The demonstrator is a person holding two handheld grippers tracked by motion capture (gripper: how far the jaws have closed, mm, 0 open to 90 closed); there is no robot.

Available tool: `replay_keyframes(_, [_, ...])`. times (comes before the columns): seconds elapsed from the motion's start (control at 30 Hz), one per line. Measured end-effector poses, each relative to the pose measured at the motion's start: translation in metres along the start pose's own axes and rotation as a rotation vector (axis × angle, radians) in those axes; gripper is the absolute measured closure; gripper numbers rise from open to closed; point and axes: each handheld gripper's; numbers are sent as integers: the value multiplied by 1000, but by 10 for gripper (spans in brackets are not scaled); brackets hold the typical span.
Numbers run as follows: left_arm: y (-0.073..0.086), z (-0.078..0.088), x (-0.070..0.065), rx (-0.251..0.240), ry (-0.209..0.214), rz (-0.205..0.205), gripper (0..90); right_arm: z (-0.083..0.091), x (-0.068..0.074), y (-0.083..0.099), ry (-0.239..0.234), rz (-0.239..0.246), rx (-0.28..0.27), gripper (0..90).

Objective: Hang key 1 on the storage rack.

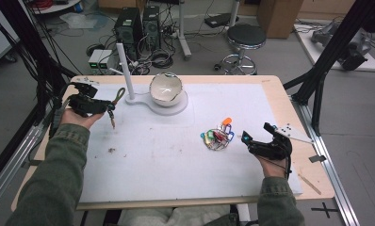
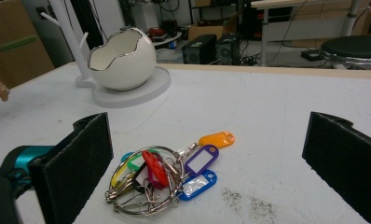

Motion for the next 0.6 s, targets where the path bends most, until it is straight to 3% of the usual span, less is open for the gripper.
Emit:
replay_keyframes(0.17, [-9,-3,6,16,12,7,742,0,0,0,-2,-1,4,7])
replay_keyframes(0.6, [-39,3,15,24,-12,-14,742,2,0,0,-2,-4,5,7])
Point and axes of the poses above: each handheld gripper's, and its own axes: z roughly backward along the jaws, y roughly out of its underside, x roughly to its left, and after that the axes turned 9 degrees about -x, right-handed
